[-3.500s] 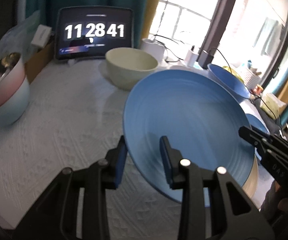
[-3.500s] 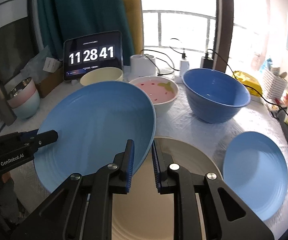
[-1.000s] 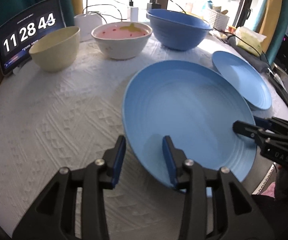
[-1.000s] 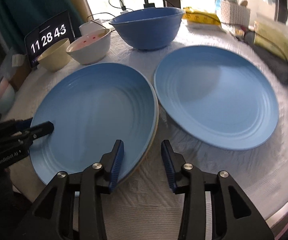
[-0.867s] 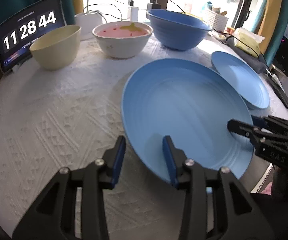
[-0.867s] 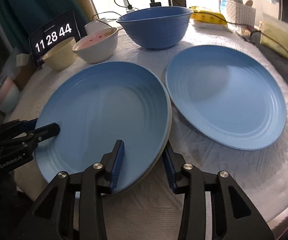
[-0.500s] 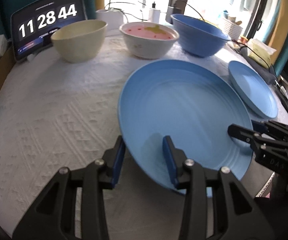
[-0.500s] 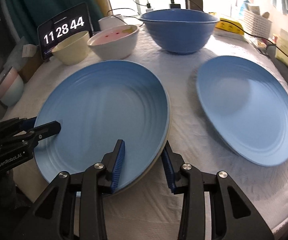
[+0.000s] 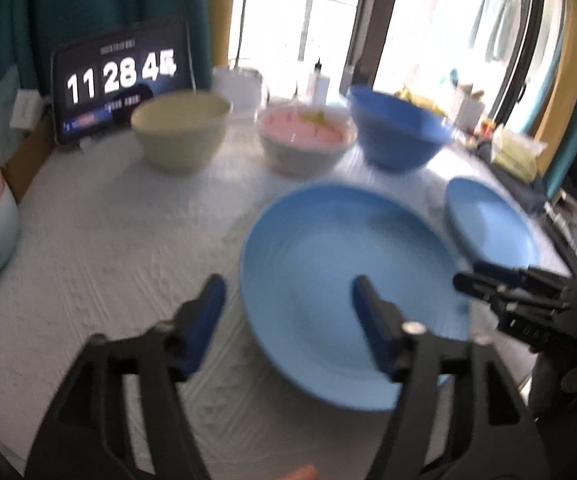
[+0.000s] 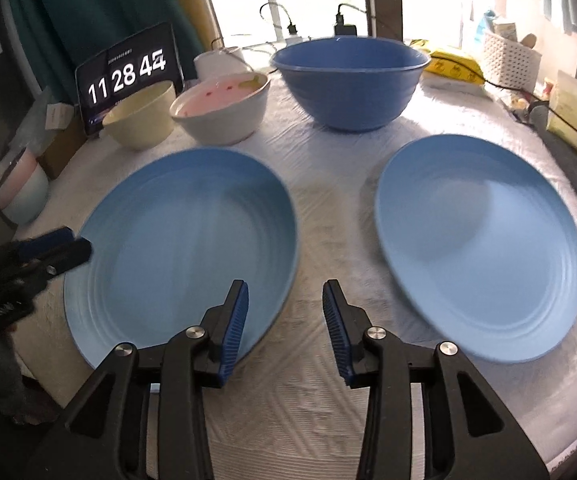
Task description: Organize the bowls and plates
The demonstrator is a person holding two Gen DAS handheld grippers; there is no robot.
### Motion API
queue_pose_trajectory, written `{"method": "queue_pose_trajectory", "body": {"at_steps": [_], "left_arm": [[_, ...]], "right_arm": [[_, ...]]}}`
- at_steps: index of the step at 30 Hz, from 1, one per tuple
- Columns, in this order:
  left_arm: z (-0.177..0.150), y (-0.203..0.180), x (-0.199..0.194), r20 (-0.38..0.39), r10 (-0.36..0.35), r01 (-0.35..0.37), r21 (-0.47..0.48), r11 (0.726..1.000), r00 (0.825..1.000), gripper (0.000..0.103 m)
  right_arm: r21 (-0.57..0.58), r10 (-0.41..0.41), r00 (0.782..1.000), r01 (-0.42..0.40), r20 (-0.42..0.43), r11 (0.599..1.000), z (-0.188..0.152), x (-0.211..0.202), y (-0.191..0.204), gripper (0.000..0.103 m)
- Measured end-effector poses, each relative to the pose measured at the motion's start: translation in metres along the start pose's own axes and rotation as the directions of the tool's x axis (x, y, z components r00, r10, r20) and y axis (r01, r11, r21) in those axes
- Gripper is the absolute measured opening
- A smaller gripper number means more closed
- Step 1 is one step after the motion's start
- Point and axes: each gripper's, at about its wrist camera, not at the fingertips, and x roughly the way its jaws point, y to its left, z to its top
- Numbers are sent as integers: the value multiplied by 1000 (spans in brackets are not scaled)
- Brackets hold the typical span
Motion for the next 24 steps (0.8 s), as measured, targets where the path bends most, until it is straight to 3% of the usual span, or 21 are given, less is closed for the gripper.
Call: {"method": "queue_pose_trajectory", "body": {"at_steps": [4,8,24], "left_arm": [[16,-20,-8,64,-63,62,14,998,996,74],[28,-48,4,50,-114,113,39,993,992,74],[45,-142,34,-29,-153,156,157,975,988,74]], "right_arm": [[-6,-1,999,2,44,1000,4,-16,-11,57],[5,-5,996,4,91,1000,10,-33,-23,66],[152,-136,963,102,231,983,8,-85,-116,66]]}}
